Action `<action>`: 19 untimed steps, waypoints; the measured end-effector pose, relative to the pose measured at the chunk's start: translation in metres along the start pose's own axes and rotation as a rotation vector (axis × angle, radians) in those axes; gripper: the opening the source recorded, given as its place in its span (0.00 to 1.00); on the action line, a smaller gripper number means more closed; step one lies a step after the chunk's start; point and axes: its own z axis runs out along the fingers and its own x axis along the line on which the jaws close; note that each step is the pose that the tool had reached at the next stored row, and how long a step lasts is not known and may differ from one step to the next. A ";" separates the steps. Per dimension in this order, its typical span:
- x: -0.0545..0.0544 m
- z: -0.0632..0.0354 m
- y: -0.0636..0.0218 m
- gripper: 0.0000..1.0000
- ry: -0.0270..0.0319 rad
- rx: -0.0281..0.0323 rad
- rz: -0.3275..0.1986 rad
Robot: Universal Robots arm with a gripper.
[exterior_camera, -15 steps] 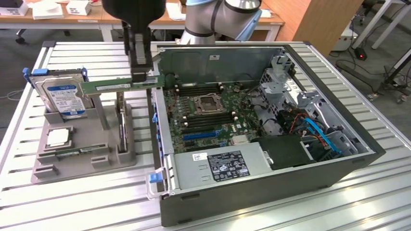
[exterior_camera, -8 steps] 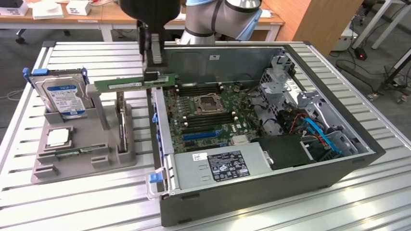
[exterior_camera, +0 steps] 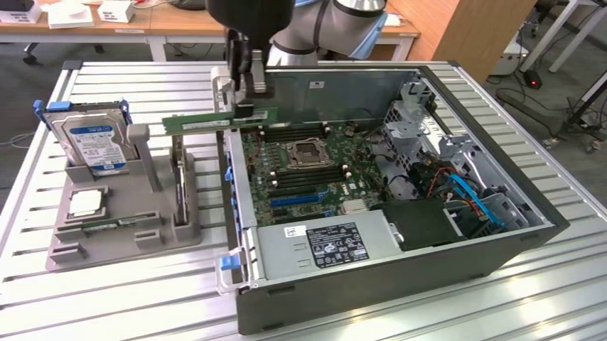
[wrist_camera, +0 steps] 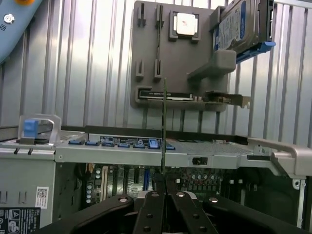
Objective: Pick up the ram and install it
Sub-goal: 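Pick up the ram and move it above insertion slot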
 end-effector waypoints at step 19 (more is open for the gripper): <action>0.003 -0.0030 -0.0588 0.11 -0.0067 0.0002 -0.002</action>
